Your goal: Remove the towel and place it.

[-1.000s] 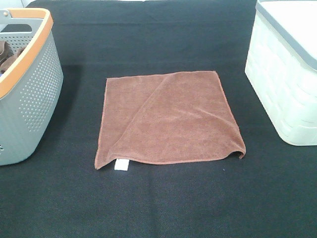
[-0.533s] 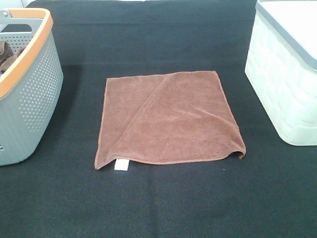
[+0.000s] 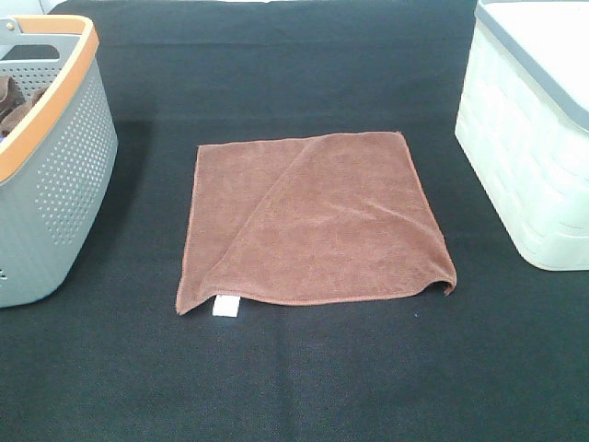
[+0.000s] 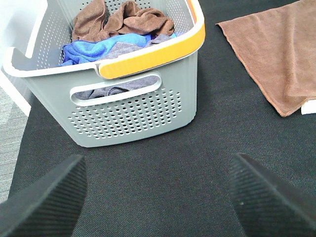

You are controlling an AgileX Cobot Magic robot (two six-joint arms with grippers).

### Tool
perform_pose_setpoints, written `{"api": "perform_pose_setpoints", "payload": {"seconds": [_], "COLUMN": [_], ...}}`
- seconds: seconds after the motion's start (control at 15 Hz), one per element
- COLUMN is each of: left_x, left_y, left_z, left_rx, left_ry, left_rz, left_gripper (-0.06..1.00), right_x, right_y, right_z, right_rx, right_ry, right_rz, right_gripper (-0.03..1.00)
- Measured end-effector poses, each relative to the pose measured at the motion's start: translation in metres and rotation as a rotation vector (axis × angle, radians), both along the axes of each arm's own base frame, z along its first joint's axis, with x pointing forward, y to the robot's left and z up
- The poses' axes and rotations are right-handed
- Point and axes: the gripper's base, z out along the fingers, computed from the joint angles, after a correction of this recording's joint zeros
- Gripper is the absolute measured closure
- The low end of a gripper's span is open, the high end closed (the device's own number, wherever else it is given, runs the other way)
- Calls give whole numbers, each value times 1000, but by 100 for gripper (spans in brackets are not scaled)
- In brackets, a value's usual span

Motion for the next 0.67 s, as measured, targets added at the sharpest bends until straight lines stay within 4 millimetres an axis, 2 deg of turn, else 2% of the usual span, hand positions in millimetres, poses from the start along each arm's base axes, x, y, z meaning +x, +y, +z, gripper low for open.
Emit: {"api": "perform_pose_setpoints", "payload": {"seconds": [0.53, 0.67], "left_x": [-1, 0], "left_y": [-8, -8], "left_z": [0, -1], "left_rx": [-80, -16], "left_ry": [6, 4], "left_rz": [-56, -85], "left_gripper": [19, 19], "right_x": [0, 0], "right_y": [0, 0], "right_z": [0, 0], "right_rx": [0, 0], "right_ry": [0, 0], "right_rz": [0, 0], "right_gripper": [19, 19]}}
